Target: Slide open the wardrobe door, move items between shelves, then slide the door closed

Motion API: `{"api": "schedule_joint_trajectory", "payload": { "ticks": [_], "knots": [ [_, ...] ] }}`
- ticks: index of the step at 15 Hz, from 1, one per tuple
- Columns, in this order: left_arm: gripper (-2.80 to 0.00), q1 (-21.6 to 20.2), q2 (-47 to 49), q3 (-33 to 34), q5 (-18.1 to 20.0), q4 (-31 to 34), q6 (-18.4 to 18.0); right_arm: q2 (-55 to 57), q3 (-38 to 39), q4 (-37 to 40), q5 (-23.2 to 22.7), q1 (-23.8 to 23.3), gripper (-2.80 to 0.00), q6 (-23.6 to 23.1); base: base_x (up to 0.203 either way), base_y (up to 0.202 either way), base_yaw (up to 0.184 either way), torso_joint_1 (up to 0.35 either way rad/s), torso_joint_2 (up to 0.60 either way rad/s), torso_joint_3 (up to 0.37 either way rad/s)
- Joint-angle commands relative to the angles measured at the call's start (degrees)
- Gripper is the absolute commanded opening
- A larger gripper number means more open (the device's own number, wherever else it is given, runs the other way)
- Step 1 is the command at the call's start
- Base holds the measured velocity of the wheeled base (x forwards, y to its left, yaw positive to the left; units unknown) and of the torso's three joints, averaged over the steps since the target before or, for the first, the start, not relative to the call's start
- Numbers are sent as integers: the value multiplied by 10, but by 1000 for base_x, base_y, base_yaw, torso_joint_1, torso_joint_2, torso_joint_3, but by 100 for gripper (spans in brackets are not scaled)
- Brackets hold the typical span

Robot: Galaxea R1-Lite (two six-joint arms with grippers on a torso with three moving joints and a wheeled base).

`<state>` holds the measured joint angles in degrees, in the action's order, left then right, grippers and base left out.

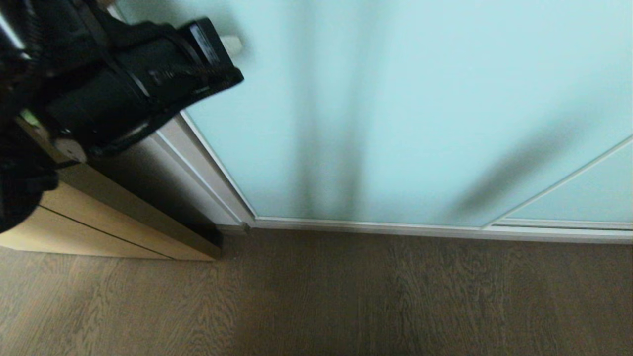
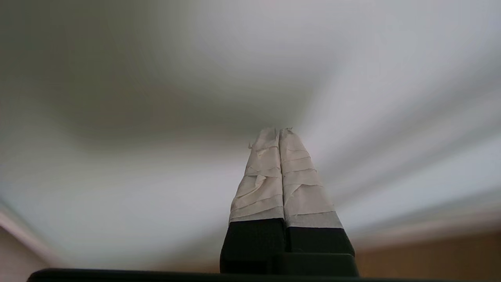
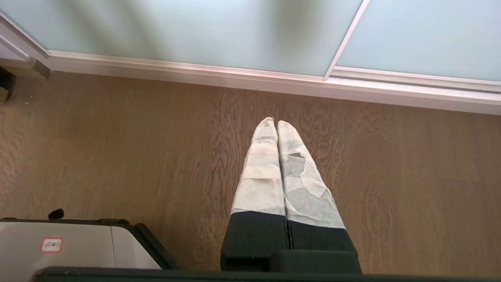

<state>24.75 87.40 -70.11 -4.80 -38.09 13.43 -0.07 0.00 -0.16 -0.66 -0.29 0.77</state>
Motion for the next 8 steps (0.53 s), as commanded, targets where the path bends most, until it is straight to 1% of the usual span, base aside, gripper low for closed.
{"api": "schedule_joint_trajectory", "payload": {
  "ticks": [1, 4, 5, 6, 8],
  "knots": [
    [-280, 28, -80, 39, 5, 30, -2, 1, 0, 0, 0, 0, -280, 0, 0, 0, 0, 0, 0, 0],
    [-280, 34, -129, 90, -3, 42, -20, 1, 0, 0, 0, 0, -280, 0, 0, 0, 0, 0, 0, 0],
    [-280, 32, -140, 104, -7, 42, -37, 1, 0, 0, 0, 0, -280, 0, 0, 0, 0, 0, 0, 0],
    [-280, 31, -152, 118, -17, 44, -53, 1, 0, 0, 0, 0, -280, 0, 0, 0, 0, 0, 0, 0],
    [-280, 24, -179, 143, -52, 46, -72, 1, 0, 0, 0, 0, -280, 0, 0, 0, 0, 0, 0, 0]
  ]
}}
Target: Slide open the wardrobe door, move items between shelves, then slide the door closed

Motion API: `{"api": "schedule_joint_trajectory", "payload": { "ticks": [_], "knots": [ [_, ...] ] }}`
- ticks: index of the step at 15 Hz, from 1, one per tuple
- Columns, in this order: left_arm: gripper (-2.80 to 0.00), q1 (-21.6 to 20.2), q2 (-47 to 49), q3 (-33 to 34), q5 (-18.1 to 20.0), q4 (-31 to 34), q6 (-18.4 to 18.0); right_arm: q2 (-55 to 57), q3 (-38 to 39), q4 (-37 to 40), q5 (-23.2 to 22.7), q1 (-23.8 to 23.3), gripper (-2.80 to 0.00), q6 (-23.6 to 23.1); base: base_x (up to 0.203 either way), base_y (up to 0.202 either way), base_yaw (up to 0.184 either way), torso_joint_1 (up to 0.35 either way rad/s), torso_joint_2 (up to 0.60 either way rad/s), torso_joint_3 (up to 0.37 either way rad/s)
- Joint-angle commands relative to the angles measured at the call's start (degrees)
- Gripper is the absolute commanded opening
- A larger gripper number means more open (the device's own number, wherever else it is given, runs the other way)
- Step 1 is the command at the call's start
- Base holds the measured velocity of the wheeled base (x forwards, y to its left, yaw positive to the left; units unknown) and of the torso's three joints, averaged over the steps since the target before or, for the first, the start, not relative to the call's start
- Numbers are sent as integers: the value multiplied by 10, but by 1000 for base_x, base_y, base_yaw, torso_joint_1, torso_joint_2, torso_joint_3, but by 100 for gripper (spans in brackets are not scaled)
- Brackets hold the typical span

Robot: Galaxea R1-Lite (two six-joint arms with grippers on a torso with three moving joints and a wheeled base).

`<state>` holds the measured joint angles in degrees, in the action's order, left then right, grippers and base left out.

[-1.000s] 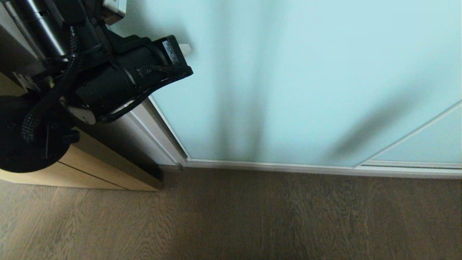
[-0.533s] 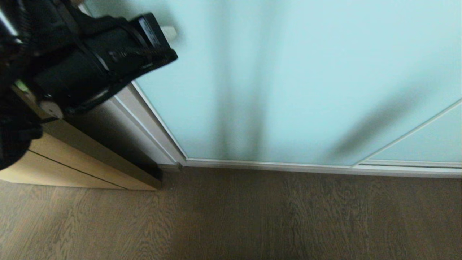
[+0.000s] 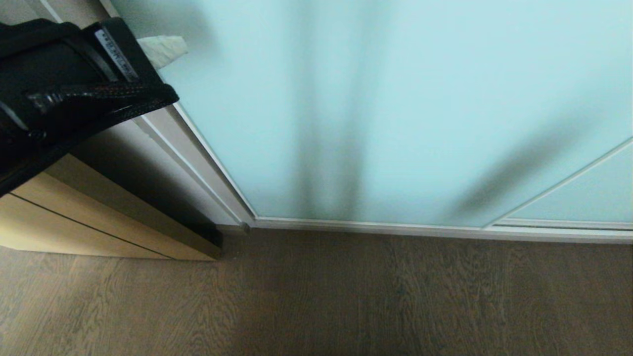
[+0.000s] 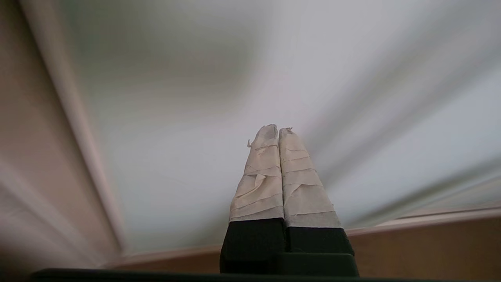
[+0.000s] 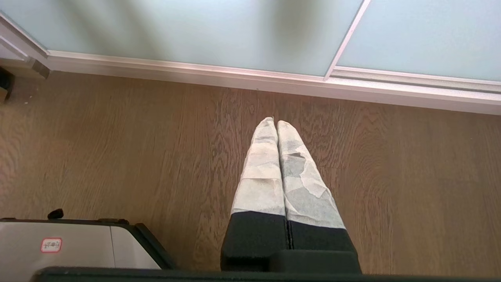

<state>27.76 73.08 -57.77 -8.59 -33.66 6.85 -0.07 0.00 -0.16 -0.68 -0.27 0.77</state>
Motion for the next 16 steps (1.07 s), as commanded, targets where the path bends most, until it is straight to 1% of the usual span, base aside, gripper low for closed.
{"api": "schedule_joint_trajectory", "payload": {
  "ticks": [1, 3, 4, 5, 8, 11, 12, 15, 16],
  "knots": [
    [-280, -22, -50, 39, -29, 6, -21, 1, 0, 0, 0, 0, -280, 0, 0, 0, 0, 0, 0, 0],
    [-280, -61, -90, 74, -42, 10, -46, 1, 1, 0, 0, 0, -280, 0, 0, 0, 0, 0, 0, 0],
    [-280, -89, -114, 96, -44, 11, -52, 1, 0, 0, 0, 0, -280, 0, 0, 0, 0, 0, 0, 0],
    [-280, -122, -138, 127, -44, 12, -54, 1, 1, 0, 0, 0, -280, 0, 0, 0, 0, 0, 0, 0],
    [-280, -192, -246, 215, -44, 14, -57, 1, 0, 0, 0, 0, -280, 0, 0, 0, 0, 0, 0, 0],
    [-280, -229, -365, 301, -42, 34, -59, 1, 0, 0, 0, 0, -280, 0, 0, 0, 0, 0, 0, 0],
    [-280, -235, -408, 322, -41, 55, -61, 1, 0, 0, 0, 0, -280, 0, 0, 0, 0, 0, 0, 0],
    [-280, -251, -538, 384, -38, 143, -63, 1, 0, 0, 0, 0, -280, 0, 0, 0, 0, 0, 0, 0],
    [-280, -254, -576, 424, -35, 159, -64, 1, 0, 0, 0, 0, -280, 0, 0, 0, 0, 0, 0, 0]
  ]
}}
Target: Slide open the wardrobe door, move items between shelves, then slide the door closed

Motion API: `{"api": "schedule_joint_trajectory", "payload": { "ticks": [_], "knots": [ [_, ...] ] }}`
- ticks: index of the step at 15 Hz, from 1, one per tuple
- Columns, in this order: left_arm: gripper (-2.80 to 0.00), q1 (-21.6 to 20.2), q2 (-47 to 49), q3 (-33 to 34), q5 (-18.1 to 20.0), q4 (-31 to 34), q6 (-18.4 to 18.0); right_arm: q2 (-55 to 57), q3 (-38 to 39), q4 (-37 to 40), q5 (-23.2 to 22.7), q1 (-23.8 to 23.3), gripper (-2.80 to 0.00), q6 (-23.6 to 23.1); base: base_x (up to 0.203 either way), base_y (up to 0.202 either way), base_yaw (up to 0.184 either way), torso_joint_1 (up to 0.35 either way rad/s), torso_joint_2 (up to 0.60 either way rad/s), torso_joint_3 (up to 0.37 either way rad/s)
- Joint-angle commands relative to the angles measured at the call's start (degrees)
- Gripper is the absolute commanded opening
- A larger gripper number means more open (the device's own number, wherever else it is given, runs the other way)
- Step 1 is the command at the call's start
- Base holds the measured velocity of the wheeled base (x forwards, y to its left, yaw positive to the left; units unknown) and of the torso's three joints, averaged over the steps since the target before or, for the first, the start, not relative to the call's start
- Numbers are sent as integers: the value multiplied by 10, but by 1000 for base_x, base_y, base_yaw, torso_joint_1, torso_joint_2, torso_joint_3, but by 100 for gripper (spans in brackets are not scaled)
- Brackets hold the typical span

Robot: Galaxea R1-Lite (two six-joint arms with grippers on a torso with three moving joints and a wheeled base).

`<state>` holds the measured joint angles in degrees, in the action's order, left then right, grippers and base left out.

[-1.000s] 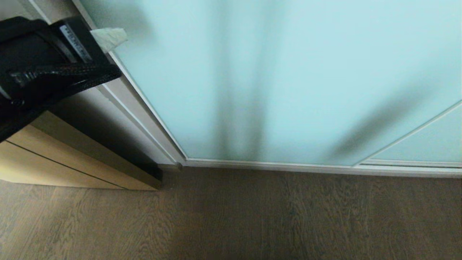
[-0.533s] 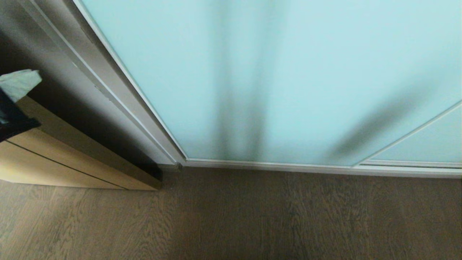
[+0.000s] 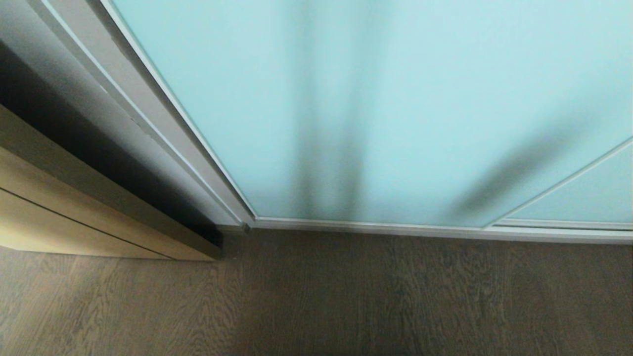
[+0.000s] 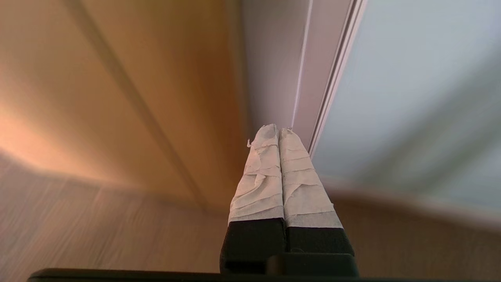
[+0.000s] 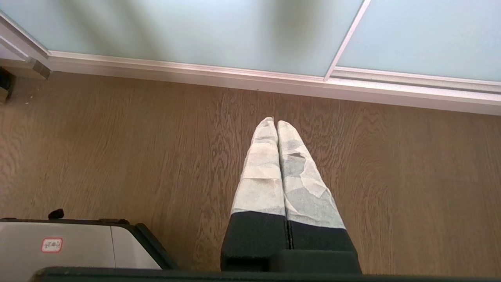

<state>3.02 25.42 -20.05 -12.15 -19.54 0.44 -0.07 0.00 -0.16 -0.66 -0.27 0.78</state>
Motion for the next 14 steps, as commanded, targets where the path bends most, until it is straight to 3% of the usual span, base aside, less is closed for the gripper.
{"api": "schedule_joint_trajectory", "payload": {
  "ticks": [1, 4, 7, 8, 11, 14],
  "knots": [
    [-280, -12, -133, 95, 9, 28, -2, 1, 0, 0, 0, 0, -280, 0, 0, 0, 0, 0, 0, 0],
    [-280, -24, -243, 182, 62, 94, -24, 1, 0, 0, 0, 0, -280, 0, 0, 0, 0, 0, 0, 0],
    [-280, -27, -255, 200, 132, 198, -47, 1, 0, 0, 0, 0, -280, 0, 0, 0, 0, 0, 0, 0],
    [-280, -27, -254, 195, 139, 225, -52, 1, 0, 0, 0, 0, -280, 0, 0, 0, 0, 0, 0, 0],
    [-280, -28, -254, 200, 127, 198, -19, 1, 0, 0, 0, 0, -280, 0, 0, 0, 0, 0, 0, 0],
    [-280, -28, -254, 200, 121, 198, -14, 1, 0, 0, 0, 0, -280, 0, 0, 0, 0, 0, 0, 0]
  ]
}}
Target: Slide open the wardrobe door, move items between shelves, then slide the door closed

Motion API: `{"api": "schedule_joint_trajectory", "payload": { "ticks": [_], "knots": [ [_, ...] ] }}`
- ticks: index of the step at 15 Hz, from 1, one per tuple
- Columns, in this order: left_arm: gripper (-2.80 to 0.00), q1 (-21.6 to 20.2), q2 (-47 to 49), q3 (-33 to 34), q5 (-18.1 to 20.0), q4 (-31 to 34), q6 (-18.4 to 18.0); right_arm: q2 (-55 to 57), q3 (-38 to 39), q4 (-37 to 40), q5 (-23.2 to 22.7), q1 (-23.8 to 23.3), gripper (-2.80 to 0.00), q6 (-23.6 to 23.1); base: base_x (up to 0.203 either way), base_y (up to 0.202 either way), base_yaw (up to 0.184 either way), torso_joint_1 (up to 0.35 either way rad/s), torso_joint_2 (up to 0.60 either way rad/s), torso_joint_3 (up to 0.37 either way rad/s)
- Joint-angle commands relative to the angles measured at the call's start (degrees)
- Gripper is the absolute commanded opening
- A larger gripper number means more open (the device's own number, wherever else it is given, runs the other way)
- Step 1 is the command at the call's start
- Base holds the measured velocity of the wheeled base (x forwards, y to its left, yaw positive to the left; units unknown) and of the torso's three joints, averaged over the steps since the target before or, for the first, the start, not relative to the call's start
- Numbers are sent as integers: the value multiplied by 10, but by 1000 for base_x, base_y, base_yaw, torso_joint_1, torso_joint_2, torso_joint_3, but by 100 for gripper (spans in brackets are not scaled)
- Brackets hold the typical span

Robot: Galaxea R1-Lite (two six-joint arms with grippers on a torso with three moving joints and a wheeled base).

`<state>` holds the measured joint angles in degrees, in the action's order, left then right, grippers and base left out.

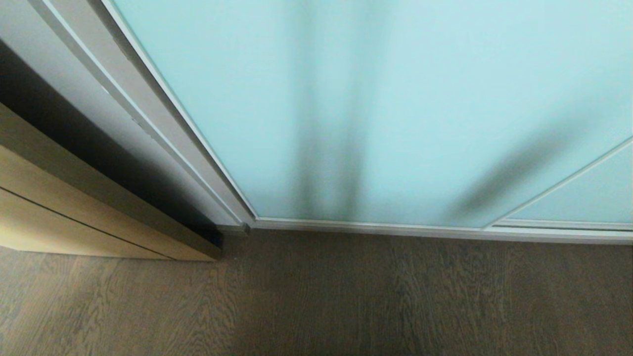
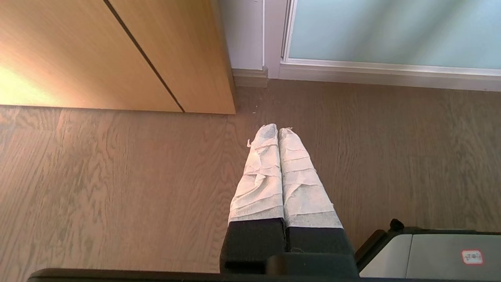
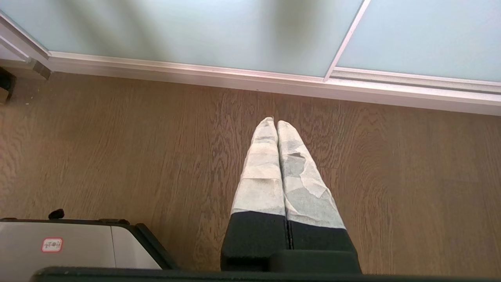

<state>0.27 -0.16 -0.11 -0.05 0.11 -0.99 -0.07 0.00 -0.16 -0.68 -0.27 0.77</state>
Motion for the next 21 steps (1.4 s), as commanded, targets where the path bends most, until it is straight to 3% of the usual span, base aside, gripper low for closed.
{"api": "schedule_joint_trajectory", "payload": {
  "ticks": [1, 21],
  "knots": [
    [-280, 0, 2, 1, 0, 2, 0, 1, 0, 0, 0, 0, -280, 0, 0, 0, 0, 0, 0, 0],
    [-280, 0, 2, 1, 0, 2, 0, 2, 0, 0, 1, 0, -280, 1, 0, 0, 0, 0, 0, 0]
  ]
}}
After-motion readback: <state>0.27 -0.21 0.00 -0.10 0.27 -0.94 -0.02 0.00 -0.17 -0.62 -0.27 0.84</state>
